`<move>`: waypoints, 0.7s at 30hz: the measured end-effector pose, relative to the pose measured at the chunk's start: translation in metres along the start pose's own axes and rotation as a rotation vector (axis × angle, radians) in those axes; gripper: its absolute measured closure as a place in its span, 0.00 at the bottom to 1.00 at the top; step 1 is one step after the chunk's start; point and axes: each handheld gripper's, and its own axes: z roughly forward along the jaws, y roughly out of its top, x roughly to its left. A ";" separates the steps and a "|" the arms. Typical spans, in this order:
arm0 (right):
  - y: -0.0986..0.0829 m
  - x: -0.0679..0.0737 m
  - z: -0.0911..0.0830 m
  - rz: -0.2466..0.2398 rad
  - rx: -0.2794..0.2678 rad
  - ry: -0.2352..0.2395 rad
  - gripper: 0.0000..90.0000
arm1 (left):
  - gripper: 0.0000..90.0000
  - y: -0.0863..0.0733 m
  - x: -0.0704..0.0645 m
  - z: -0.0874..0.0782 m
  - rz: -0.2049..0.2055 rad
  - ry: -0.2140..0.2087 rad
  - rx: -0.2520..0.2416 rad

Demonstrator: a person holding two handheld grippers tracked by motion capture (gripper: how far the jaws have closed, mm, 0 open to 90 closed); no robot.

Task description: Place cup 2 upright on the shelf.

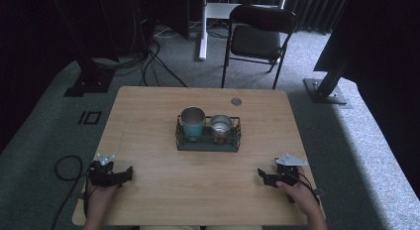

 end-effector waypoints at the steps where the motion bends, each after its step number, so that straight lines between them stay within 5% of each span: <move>1: 0.000 0.000 0.000 -0.005 0.005 -0.008 0.13 | 0.00 0.000 0.000 0.000 0.000 0.000 0.000; 11: -0.006 -0.001 -0.003 0.034 0.089 -0.088 0.13 | 0.00 0.000 0.000 0.000 0.000 0.000 0.000; 21: -0.007 0.005 -0.004 0.088 0.093 -0.111 0.13 | 0.00 0.000 0.000 0.000 0.000 0.000 0.000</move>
